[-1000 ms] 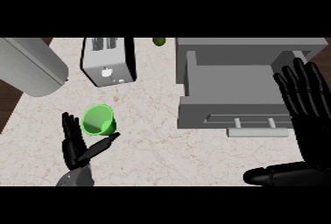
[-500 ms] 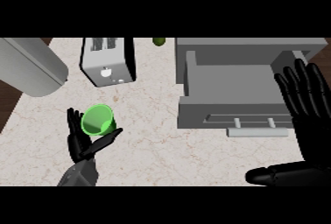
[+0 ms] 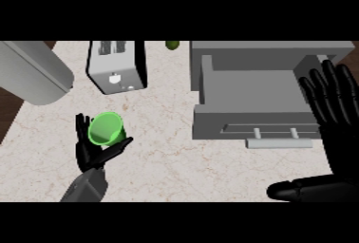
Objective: Pick up the cup, place it into the drawer and close the drawer
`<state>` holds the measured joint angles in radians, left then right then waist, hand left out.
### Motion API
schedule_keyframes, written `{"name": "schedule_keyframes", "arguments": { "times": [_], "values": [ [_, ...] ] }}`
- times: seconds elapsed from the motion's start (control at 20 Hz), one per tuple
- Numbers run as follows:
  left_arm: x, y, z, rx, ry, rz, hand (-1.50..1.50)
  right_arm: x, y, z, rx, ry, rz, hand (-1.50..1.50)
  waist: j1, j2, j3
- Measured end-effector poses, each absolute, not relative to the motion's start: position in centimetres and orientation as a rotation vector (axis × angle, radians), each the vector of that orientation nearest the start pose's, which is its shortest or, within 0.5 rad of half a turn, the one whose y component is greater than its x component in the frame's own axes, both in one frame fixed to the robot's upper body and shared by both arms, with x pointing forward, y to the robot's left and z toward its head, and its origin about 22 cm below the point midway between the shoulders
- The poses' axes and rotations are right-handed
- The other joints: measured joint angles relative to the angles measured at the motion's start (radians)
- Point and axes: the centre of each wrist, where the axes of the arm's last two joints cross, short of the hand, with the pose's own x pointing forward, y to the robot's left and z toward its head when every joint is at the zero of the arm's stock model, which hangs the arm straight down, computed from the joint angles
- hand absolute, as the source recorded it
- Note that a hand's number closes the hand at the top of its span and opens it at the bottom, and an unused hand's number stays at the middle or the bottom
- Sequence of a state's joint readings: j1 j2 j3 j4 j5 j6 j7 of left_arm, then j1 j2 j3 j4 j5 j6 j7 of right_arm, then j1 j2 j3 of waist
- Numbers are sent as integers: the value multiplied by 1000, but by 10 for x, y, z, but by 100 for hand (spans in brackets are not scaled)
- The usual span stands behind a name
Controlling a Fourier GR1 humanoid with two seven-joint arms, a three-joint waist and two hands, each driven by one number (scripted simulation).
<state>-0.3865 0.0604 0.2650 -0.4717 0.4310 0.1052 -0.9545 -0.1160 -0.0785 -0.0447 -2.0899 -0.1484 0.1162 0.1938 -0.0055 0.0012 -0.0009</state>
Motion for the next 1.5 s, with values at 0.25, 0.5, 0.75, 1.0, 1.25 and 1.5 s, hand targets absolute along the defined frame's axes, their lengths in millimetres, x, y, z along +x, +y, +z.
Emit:
{"name": "schedule_keyframes", "arguments": {
  "times": [0.25, 0.5, 0.75, 1.0, 1.25, 1.5],
  "values": [
    [268, 256, -150, 151, -1757, 587, 150, 221, -231, 142, 175, -1997, 137, -150, -4, 2, 0],
    [273, 250, -148, 104, -1796, 573, 150, 224, -239, 145, 168, -1996, 138, -150, -4, 1, 0],
    [275, 255, -146, 135, -1836, 546, 150, 225, -241, 144, 165, -2003, 139, -150, -4, 2, 0],
    [265, 275, -148, 60, -1845, 426, 150, 222, -241, 144, 157, -2001, 144, -150, -1, 0, 0],
    [269, 287, -137, -2, -1888, 339, 150, 222, -240, 140, 155, -1994, 138, -150, 4, -2, 1],
    [277, 281, -120, -111, -1962, 292, 150, 219, -242, 143, 144, -1988, 140, -150, 11, -5, 1]
  ]
}}
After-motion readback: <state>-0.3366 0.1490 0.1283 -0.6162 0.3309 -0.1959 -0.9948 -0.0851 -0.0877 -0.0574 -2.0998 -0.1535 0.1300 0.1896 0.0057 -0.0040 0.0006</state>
